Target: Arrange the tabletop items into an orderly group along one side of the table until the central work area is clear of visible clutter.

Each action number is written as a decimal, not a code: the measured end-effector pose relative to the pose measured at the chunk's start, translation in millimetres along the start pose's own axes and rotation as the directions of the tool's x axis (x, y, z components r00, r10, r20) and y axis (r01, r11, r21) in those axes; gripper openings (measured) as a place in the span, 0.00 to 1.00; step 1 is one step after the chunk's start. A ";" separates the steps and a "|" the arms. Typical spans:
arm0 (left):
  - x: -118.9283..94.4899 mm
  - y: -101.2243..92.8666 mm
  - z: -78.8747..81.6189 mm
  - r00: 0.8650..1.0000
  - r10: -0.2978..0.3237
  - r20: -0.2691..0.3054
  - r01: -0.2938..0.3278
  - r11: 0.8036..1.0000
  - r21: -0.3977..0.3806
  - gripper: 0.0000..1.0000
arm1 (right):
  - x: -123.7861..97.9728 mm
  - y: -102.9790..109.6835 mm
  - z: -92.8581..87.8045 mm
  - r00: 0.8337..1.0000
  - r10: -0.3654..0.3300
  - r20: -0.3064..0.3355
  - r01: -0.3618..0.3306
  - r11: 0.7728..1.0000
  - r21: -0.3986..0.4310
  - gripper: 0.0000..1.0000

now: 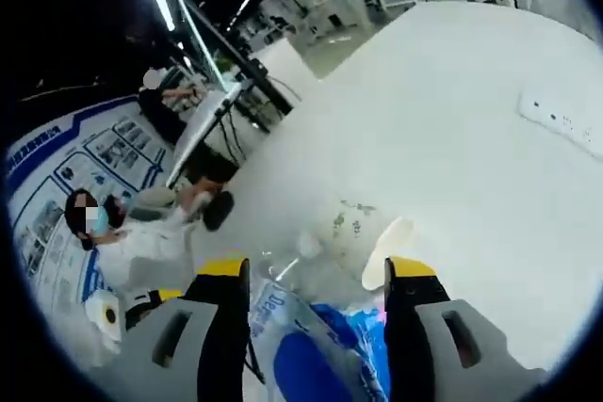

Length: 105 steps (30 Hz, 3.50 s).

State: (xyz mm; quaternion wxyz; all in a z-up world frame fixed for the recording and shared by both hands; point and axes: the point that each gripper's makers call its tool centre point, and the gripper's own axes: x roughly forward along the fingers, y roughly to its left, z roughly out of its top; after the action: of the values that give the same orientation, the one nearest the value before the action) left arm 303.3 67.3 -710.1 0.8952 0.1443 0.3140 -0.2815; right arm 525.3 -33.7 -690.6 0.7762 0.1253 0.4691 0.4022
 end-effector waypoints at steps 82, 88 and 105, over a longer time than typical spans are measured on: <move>5.9 -12.3 -27.5 0.986 -0.033 -0.165 0.044 0.997 0.065 0.69 | -94.3 -96.8 20.2 0.926 -0.268 -0.266 0.094 0.845 -0.526 0.00; 5.9 -11.7 -28.2 0.985 -0.031 -0.168 0.042 0.997 0.068 0.68 | -100.5 -107.6 4.3 0.886 -0.340 -0.316 0.089 0.792 -0.604 0.00; 5.2 -12.9 -28.7 0.984 -0.034 -0.174 0.048 0.996 0.075 0.67 | -111.0 -127.1 -29.5 0.727 -0.560 -0.397 -0.008 0.571 -0.821 0.00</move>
State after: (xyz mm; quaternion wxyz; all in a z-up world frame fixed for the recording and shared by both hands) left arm 285.1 67.3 -736.4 0.8522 0.1969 0.3820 -0.2983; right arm 539.0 -203.4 -709.2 0.6059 -0.4431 0.4885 0.4448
